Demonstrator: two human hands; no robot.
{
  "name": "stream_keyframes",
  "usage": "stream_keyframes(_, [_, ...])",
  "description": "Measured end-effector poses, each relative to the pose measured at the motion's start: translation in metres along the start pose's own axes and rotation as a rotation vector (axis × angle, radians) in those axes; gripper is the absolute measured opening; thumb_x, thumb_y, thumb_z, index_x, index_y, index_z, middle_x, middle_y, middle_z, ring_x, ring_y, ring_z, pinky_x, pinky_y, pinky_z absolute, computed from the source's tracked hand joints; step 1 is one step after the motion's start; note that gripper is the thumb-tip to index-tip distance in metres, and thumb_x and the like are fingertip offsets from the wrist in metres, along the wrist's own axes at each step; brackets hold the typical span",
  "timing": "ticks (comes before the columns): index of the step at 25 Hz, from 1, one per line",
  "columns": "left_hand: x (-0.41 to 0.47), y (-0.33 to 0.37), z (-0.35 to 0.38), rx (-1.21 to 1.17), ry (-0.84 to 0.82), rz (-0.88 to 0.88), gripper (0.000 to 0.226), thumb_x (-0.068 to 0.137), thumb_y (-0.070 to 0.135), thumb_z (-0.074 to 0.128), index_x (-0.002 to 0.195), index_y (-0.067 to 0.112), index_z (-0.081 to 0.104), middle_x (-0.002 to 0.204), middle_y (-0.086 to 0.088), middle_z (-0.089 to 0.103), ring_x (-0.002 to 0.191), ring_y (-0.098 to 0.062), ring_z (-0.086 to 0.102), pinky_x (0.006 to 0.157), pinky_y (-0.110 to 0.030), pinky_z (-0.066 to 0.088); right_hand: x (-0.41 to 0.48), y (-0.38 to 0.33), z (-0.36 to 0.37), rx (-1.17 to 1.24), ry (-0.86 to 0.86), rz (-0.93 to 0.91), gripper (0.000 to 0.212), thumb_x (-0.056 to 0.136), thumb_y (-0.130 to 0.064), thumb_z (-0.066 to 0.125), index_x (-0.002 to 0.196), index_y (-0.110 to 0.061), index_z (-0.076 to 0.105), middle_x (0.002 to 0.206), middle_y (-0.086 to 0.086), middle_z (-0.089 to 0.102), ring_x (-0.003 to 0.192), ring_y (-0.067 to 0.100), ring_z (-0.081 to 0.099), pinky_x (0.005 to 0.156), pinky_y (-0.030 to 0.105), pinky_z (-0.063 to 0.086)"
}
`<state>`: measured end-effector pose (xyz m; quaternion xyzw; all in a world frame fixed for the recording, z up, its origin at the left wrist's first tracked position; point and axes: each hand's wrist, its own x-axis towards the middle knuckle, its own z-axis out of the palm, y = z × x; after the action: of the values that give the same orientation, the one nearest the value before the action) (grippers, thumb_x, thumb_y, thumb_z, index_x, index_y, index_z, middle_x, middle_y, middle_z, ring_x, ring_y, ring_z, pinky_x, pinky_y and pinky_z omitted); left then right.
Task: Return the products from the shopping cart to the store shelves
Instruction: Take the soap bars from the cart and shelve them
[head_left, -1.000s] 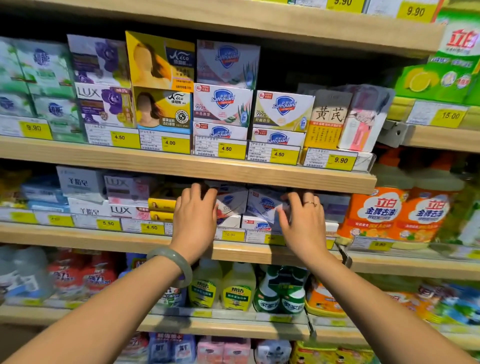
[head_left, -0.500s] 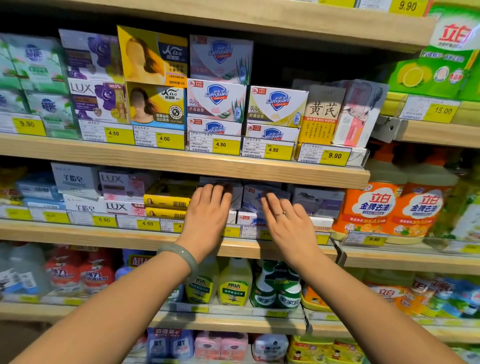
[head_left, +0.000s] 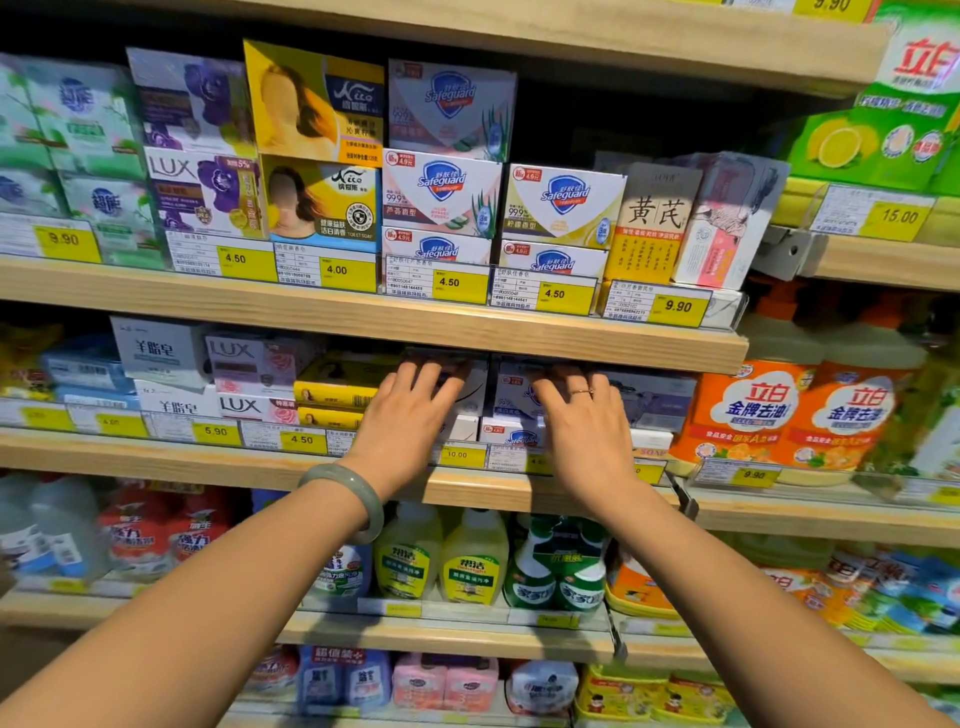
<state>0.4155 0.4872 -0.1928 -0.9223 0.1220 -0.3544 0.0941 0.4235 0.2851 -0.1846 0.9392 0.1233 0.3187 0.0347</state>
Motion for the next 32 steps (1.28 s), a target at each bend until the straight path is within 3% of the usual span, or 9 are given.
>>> stream_keyframes(8, [-0.001, -0.005, 0.003, -0.049, 0.011, -0.006, 0.089, 0.034, 0.005, 0.084, 0.114, 0.014, 0.047, 0.101, -0.017, 0.057, 0.089, -0.031, 0.038, 0.066, -0.041, 0.048, 0.001, 0.003, -0.001, 0.161, -0.083, -0.054, 0.055, 0.084, -0.01, 0.059, 0.137, -0.014, 0.042, 0.12, 0.012, 0.056, 0.107, 0.032, 0.05, 0.091, 0.039, 0.041])
stream_keyframes(12, [-0.001, -0.006, -0.004, -0.047, -0.026, -0.015, 0.077, 0.048, 0.013, 0.084, 0.118, 0.013, 0.053, 0.106, -0.019, 0.056, 0.089, -0.035, 0.047, 0.07, -0.043, 0.047, 0.002, 0.001, -0.003, 0.223, -0.106, -0.058, 0.055, 0.088, -0.014, 0.055, 0.14, -0.015, 0.037, 0.126, 0.011, 0.052, 0.114, 0.031, 0.047, 0.096, 0.037, 0.038])
stream_keyframes(16, [0.004, -0.003, -0.011, -0.108, -0.186, -0.064, 0.058, 0.087, 0.026, 0.055, 0.14, 0.018, 0.034, 0.119, -0.013, 0.051, 0.107, -0.034, 0.047, 0.09, -0.042, 0.034, 0.002, -0.007, -0.003, 0.208, -0.099, -0.045, 0.055, 0.086, -0.016, 0.058, 0.138, -0.012, 0.041, 0.126, 0.012, 0.053, 0.114, 0.033, 0.047, 0.097, 0.039, 0.037])
stream_keyframes(22, [0.002, 0.0, -0.013, -0.123, -0.204, -0.1, 0.059, 0.089, 0.025, 0.049, 0.143, 0.022, 0.027, 0.127, -0.008, 0.046, 0.116, -0.031, 0.041, 0.096, -0.041, 0.031, -0.003, -0.019, 0.013, 0.151, 0.013, 0.004, 0.056, 0.071, -0.017, 0.073, 0.123, -0.01, 0.056, 0.11, 0.013, 0.062, 0.101, 0.035, 0.057, 0.088, 0.045, 0.046])
stream_keyframes(25, [0.0, -0.003, -0.012, -0.15, -0.191, -0.087, 0.058, 0.089, 0.023, 0.05, 0.143, 0.02, 0.029, 0.128, -0.007, 0.048, 0.116, -0.029, 0.042, 0.098, -0.041, 0.03, -0.004, -0.018, 0.019, 0.147, 0.051, -0.004, 0.056, 0.069, -0.021, 0.074, 0.121, -0.012, 0.055, 0.108, 0.01, 0.062, 0.099, 0.032, 0.057, 0.091, 0.046, 0.047])
stream_keyframes(28, [-0.002, -0.005, -0.007, -0.171, -0.158, -0.06, 0.057, 0.086, 0.022, 0.054, 0.14, 0.018, 0.036, 0.125, -0.007, 0.052, 0.116, -0.03, 0.044, 0.1, -0.044, 0.031, -0.011, -0.012, 0.024, 0.095, 0.102, -0.03, 0.064, 0.07, -0.027, 0.073, 0.128, -0.016, 0.048, 0.116, 0.007, 0.061, 0.108, 0.029, 0.052, 0.103, 0.048, 0.04])
stream_keyframes(32, [-0.021, 0.002, 0.011, -0.124, -0.044, -0.012, 0.075, 0.078, 0.028, 0.066, 0.144, 0.017, 0.033, 0.138, -0.01, 0.049, 0.129, -0.032, 0.04, 0.112, -0.051, 0.025, -0.032, 0.001, 0.033, 0.065, 0.097, -0.107, 0.079, 0.077, -0.029, 0.068, 0.146, -0.016, 0.033, 0.146, 0.013, 0.044, 0.135, 0.03, 0.036, 0.117, 0.047, 0.012])
